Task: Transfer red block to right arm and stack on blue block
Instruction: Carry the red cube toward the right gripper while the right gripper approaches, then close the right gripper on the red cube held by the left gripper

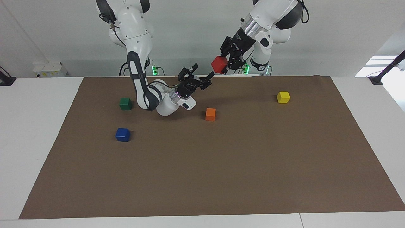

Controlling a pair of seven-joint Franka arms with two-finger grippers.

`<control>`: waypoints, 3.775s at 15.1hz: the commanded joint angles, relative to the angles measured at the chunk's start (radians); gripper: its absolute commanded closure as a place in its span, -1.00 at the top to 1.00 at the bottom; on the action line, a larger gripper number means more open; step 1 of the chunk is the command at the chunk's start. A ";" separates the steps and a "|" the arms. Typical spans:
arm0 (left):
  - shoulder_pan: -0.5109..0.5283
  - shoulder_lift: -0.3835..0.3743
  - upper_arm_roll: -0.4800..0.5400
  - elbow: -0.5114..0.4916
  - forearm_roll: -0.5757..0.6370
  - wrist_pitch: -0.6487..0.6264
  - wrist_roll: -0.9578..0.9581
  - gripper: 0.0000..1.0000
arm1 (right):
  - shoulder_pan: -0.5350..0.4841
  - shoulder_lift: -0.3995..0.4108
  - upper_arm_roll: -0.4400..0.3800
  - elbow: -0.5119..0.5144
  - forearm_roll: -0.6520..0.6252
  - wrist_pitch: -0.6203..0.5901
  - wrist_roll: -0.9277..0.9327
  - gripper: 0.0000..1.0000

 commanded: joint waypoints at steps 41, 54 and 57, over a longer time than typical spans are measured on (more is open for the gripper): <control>0.024 -0.084 0.088 -0.287 -0.363 0.208 0.400 -1.00 | 0.003 -0.081 0.007 0.003 -0.121 0.375 0.133 1.00; -0.019 -0.143 0.117 -0.387 -0.459 0.267 0.404 -1.00 | 0.013 -0.135 0.010 0.010 -0.124 0.529 0.170 1.00; -0.019 -0.138 0.116 -0.387 -0.459 0.281 0.406 -1.00 | 0.016 -0.135 0.024 0.012 -0.120 0.528 0.167 1.00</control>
